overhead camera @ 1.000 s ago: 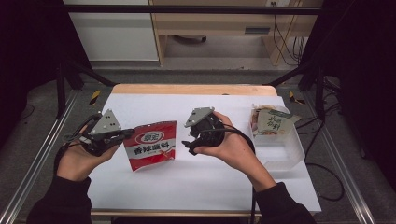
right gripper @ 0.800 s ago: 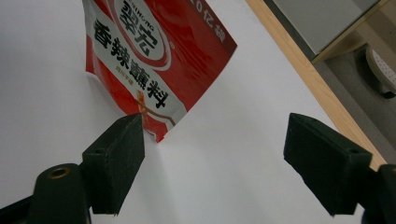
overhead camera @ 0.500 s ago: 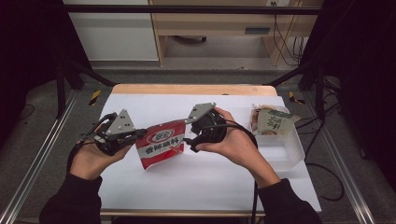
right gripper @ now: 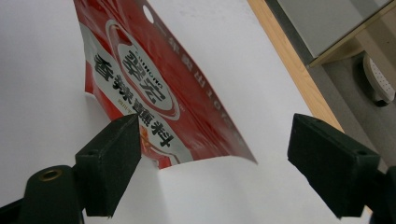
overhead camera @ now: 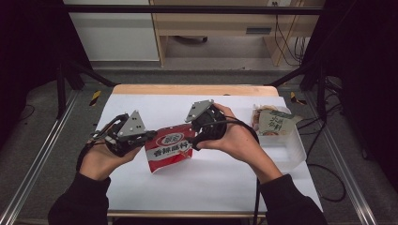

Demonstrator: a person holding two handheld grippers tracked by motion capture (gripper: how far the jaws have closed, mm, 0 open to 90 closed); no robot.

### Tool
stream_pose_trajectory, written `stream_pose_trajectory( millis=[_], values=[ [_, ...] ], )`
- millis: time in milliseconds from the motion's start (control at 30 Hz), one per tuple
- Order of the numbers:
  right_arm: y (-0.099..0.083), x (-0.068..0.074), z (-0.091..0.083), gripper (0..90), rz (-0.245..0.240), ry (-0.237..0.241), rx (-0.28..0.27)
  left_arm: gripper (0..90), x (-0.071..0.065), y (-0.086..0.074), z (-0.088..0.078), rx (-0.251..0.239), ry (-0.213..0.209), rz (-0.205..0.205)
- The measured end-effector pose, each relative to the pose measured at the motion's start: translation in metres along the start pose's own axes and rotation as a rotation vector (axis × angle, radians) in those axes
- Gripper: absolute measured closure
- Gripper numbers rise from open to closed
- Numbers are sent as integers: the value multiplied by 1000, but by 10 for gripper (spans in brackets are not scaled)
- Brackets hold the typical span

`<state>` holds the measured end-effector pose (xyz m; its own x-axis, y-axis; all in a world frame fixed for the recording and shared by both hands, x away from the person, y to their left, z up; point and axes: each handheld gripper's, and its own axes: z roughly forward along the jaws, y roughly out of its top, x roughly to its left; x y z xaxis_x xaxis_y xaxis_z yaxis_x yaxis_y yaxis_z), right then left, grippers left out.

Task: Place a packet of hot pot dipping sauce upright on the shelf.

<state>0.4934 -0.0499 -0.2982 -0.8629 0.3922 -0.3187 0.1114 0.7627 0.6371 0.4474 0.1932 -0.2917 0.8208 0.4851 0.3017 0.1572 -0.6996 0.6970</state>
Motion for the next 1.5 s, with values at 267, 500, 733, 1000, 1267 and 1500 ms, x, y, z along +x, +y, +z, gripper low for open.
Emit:
stream_pose_trajectory(
  millis=[267,500,733,1000,1267,1500],
  values=[
    [5,-3,16,306,-52,65,39,900,-1,6,1,-7,-9,16],
    [4,-4,26,578,-97,108,89,900,-2,6,1,-16,-15,12],
    [1,-2,26,850,-92,144,91,900,3,2,4,-21,-21,-30],
    [4,-3,25,897,-76,172,118,842,10,-4,8,-46,-19,-79],
    [9,-15,15,898,-54,145,130,342,13,-14,13,-87,32,-124],
    [8,-29,-1,898,-36,89,118,170,11,-28,19,-82,48,-158]
  ],
)
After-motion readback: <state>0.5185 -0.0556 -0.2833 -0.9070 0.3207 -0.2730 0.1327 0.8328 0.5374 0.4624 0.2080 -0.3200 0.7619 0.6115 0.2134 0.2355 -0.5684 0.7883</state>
